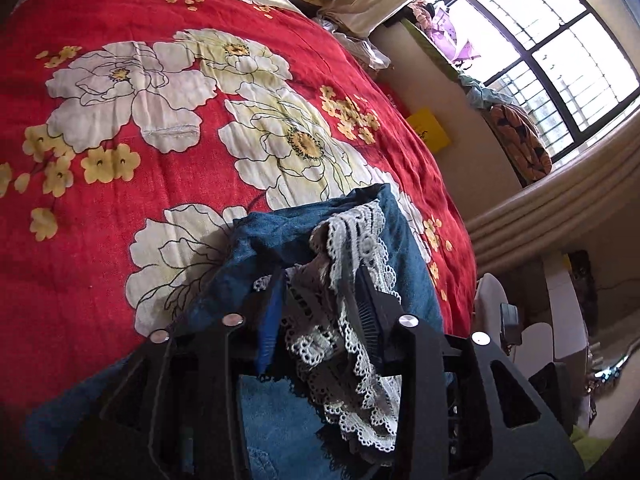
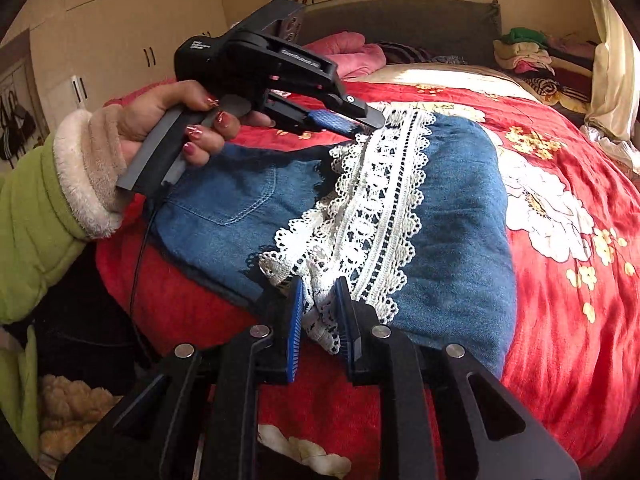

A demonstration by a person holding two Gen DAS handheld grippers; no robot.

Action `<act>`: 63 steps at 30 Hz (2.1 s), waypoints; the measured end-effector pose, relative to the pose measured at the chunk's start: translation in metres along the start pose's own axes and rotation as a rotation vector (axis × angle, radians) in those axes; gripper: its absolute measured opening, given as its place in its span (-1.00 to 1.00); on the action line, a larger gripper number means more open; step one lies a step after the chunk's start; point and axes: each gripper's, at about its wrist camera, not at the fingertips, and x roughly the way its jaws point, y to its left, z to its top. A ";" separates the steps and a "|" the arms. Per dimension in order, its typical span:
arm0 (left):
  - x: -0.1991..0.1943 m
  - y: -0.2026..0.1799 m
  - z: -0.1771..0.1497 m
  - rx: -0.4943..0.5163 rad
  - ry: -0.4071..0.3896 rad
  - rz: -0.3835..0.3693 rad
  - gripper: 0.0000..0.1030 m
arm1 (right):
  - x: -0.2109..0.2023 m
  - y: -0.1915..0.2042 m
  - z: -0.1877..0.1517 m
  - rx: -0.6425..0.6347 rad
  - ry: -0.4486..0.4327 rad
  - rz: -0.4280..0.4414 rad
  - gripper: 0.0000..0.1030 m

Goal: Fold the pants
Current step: 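Lift the lace strip with the left tool and fold it across the denim, then lower the lace strip onto the pants and open the left tool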

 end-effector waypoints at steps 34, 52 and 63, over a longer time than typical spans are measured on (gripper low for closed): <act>-0.002 0.015 -0.042 -0.112 -0.140 0.040 -0.39 | -0.002 0.012 0.000 -0.004 0.022 0.066 -0.06; 0.026 -0.055 -0.030 0.040 -0.157 0.011 0.28 | 0.013 -0.046 -0.004 0.231 0.066 -0.103 0.21; 0.042 -0.039 -0.036 0.044 -0.186 0.081 0.32 | 0.014 -0.043 -0.009 0.232 0.050 -0.115 0.25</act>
